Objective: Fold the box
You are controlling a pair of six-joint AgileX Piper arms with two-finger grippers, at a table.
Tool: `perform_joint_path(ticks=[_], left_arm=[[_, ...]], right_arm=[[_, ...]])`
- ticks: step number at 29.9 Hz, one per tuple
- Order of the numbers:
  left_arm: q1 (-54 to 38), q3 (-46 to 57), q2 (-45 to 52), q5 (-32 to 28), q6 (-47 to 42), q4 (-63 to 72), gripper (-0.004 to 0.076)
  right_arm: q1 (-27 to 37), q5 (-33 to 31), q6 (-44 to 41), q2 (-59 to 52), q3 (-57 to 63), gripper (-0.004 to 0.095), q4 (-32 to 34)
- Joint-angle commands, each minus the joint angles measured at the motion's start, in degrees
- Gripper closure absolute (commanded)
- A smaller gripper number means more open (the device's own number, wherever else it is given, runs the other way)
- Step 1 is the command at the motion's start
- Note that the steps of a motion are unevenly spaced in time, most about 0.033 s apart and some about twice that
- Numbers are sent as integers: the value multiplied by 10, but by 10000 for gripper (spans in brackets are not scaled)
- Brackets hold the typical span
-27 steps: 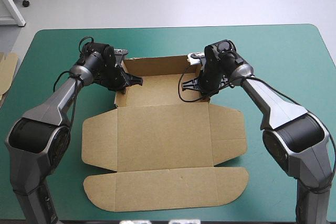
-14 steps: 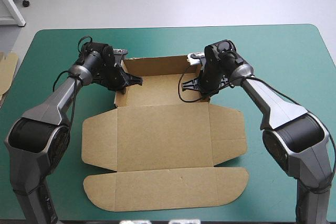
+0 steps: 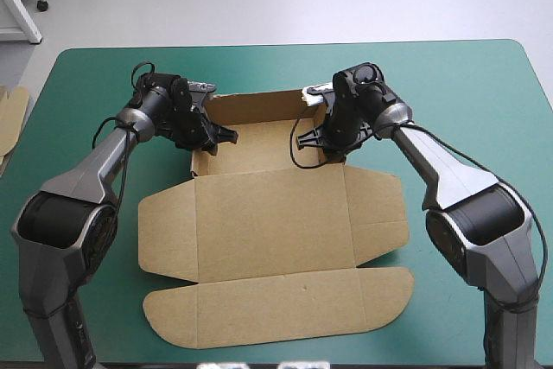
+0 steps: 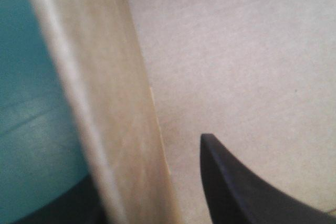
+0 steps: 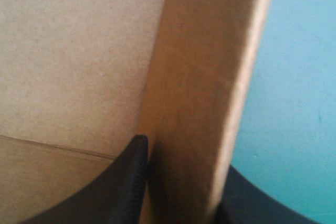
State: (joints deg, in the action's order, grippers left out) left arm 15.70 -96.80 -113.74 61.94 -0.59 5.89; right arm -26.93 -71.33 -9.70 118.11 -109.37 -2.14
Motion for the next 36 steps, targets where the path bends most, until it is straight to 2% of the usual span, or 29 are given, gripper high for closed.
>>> perform_joint_path(ticks=[1, 3, 5, 13, 23, 30, 36], left_arm=[[7, -10, 33, -18, 0, 24, 306], [7, -10, 34, -18, 0, 24, 271], [7, -10, 35, -18, -1, 24, 268], [7, -10, 35, -29, -1, 24, 268], [7, -35, 44, -36, -1, 18, 268], [7, -90, 44, -27, -2, 3, 268], [7, -98, 44, -24, -5, -6, 269]], right_arm=[[-3, -1, 9, -32, -28, 458, -3], [-3, -1, 9, -32, -28, 412, -3], [-3, -1, 8, -32, -28, 394, -1], [-3, -1, 8, -32, -32, 394, 7], [-3, -1, 4, -32, -110, 394, 10], [-3, -1, 5, -32, -119, 394, 61], [-2, -1, 8, -32, -121, 394, 68]])
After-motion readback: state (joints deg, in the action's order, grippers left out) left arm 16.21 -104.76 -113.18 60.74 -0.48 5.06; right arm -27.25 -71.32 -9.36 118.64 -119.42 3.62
